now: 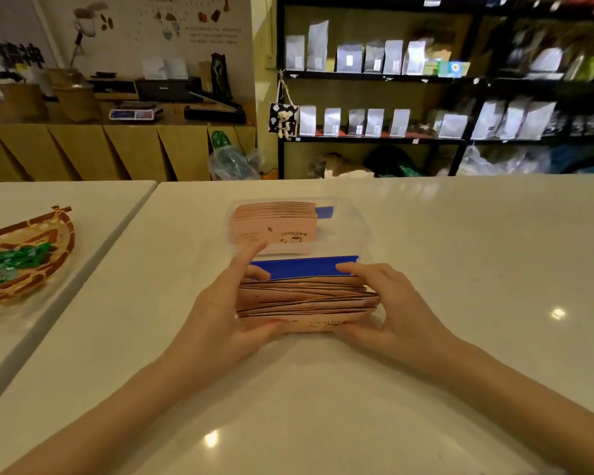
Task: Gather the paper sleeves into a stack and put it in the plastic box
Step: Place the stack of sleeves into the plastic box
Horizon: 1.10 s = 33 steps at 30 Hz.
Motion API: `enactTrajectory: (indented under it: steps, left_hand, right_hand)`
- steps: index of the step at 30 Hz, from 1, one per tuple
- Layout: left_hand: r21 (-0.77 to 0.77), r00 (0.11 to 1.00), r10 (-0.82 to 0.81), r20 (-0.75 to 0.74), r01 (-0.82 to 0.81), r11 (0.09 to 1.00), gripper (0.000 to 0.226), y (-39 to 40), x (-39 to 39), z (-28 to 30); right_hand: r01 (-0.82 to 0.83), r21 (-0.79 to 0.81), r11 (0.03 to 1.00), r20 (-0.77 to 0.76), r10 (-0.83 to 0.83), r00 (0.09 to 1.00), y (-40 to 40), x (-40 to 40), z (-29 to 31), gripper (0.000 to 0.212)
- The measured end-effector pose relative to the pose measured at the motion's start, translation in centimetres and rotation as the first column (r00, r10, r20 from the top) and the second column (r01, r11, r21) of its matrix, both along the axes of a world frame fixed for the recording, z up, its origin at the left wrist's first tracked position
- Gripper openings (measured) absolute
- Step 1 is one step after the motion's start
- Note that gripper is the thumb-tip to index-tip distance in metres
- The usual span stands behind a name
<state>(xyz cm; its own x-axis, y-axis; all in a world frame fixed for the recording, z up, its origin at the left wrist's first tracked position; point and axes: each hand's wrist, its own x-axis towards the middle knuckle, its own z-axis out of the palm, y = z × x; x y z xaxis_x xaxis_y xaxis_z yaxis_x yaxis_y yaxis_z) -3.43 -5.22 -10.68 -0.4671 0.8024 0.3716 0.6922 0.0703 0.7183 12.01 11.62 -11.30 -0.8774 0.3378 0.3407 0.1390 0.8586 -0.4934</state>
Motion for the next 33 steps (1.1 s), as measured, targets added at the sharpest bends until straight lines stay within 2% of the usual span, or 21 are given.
enactTrajectory:
  steps: [4, 9, 11, 13, 16, 19, 23, 29, 33]
  left_hand:
    - [-0.058, 0.999, -0.035, -0.034, 0.033, 0.998, 0.079, -0.1, -0.8, -1.1]
    - [-0.101, 0.998, -0.029, -0.064, 0.022, 0.995, 0.082, -0.3, -1.0, -1.3]
    - [-0.090, 1.000, -0.004, -0.014, 0.003, 0.996, 0.083, -0.3, -1.0, -1.4]
    - [-0.073, 0.998, 0.018, 0.057, -0.014, 0.997, 0.082, -0.3, -1.0, -1.4]
    - [-0.040, 0.975, 0.000, 0.220, 0.009, 0.999, 0.062, -0.1, -0.9, -1.5]
    - [-0.032, 0.946, -0.025, 0.323, 0.038, 0.999, 0.053, -0.1, -0.6, -1.8]
    - [-0.021, 0.920, -0.048, 0.388, 0.061, 0.998, 0.062, 0.1, 0.1, -1.6]
    - [-0.031, 0.916, -0.068, 0.396, 0.088, 0.996, 0.059, -0.1, 0.5, -1.5]
    - [-0.009, 0.932, -0.066, 0.357, 0.074, 0.997, 0.044, -0.2, 0.5, -1.4]
  right_hand:
    - [-0.012, 0.029, 0.999, -0.039, 0.014, 0.999, 0.2, -0.4, -0.4, 0.069]
    - [-0.057, 0.043, 0.997, -0.032, 0.058, 0.998, 0.5, -0.5, -0.4, 0.072]
    - [-0.045, -0.076, 0.996, -0.041, 0.042, 0.998, 0.5, -0.4, -0.2, 0.074]
    - [-0.022, -0.294, 0.956, -0.064, 0.003, 0.998, 0.5, -0.3, -0.2, 0.075]
    - [-0.085, -0.603, 0.793, -0.135, 0.004, 0.991, 0.4, -0.5, -0.7, 0.073]
    - [-0.140, -0.718, 0.682, -0.140, 0.055, 0.989, -0.4, -0.7, -1.0, 0.074]
    - [-0.101, -0.760, 0.642, -0.096, 0.043, 0.994, -1.3, -1.1, -1.1, 0.085]
    - [0.004, -0.655, 0.755, -0.020, -0.023, 1.000, -1.6, -1.3, -0.8, 0.088]
    - [0.018, -0.605, 0.796, -0.007, -0.028, 1.000, -1.5, -1.0, -0.3, 0.081]
